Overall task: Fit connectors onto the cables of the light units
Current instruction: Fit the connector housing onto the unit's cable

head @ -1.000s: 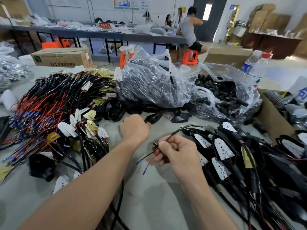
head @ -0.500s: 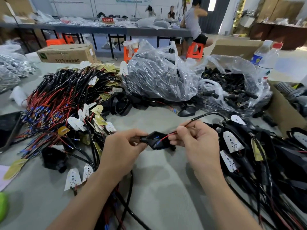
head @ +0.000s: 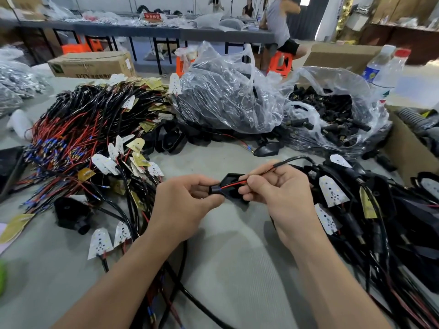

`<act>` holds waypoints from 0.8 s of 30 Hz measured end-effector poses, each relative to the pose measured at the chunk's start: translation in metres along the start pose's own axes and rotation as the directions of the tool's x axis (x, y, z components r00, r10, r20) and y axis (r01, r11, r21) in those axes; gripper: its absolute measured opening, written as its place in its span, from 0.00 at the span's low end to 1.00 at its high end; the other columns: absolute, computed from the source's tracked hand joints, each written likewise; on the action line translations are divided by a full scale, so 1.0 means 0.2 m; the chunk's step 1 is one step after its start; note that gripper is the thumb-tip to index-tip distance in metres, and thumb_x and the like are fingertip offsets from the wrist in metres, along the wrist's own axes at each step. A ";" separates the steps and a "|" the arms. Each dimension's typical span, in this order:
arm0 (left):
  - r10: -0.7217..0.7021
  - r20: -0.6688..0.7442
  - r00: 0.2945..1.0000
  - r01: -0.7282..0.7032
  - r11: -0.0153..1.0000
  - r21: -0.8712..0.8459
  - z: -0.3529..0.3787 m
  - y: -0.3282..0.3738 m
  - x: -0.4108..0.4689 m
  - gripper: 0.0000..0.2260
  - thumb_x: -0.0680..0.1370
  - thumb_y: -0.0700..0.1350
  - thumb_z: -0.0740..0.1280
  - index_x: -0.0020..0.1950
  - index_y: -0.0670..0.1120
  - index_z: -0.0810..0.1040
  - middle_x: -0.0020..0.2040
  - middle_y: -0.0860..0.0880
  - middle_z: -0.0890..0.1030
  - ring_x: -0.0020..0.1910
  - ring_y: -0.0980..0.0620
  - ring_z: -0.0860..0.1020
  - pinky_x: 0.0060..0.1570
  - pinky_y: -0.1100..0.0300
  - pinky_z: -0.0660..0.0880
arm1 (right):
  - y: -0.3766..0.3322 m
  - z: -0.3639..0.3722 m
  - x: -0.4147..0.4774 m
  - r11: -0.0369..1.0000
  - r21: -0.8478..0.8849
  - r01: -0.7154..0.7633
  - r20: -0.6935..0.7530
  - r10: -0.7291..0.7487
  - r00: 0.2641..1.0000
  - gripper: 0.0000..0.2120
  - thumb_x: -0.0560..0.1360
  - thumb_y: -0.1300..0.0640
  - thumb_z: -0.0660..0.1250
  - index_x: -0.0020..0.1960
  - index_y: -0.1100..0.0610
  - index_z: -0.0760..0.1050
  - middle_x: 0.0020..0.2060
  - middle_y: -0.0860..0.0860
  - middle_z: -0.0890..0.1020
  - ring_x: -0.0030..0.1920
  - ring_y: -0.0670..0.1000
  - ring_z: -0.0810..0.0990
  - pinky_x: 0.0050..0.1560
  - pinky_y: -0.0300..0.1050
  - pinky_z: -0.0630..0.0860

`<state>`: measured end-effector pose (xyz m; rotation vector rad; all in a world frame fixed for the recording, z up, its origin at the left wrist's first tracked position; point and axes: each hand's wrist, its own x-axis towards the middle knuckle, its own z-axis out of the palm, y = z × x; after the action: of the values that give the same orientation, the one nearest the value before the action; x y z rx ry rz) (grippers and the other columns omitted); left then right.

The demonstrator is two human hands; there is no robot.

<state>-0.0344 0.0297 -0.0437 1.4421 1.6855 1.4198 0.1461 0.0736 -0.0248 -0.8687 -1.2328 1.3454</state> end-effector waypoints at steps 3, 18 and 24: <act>-0.010 -0.004 1.000 0.010 0.999 -0.039 0.00 0.00 0.00 0.14 0.66 0.39 0.82 0.46 0.54 0.88 0.39 0.56 0.87 0.39 0.56 0.86 0.42 0.66 0.80 | 0.01 0.00 0.00 0.990 -0.134 0.034 -0.024 -0.037 0.999 0.09 0.73 0.72 0.71 0.39 0.60 0.81 0.29 0.59 0.83 0.24 0.48 0.76 0.25 0.37 0.71; -0.231 0.162 0.959 0.276 0.887 -0.371 0.00 0.02 0.02 0.18 0.70 0.21 0.67 0.48 0.41 0.87 0.38 0.40 0.86 0.36 0.52 0.85 0.38 0.67 0.78 | 0.03 0.07 0.00 0.610 -0.745 0.270 0.049 -0.353 0.934 0.17 0.70 0.53 0.77 0.58 0.43 0.83 0.71 0.41 0.73 0.72 0.42 0.67 0.74 0.38 0.58; -0.312 0.290 0.905 0.426 0.665 -0.613 -0.06 -0.02 0.08 0.20 0.71 0.21 0.59 0.52 0.36 0.85 0.39 0.40 0.84 0.32 0.53 0.80 0.37 0.63 0.79 | -0.01 0.00 0.00 0.654 -0.720 0.232 0.149 -0.180 0.972 0.29 0.66 0.52 0.78 0.65 0.40 0.77 0.59 0.34 0.80 0.62 0.36 0.76 0.65 0.34 0.71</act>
<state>-0.0506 0.0399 -0.0406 0.7236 1.0907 1.4093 0.1457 0.0735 -0.0228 -1.1900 -1.9209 0.6552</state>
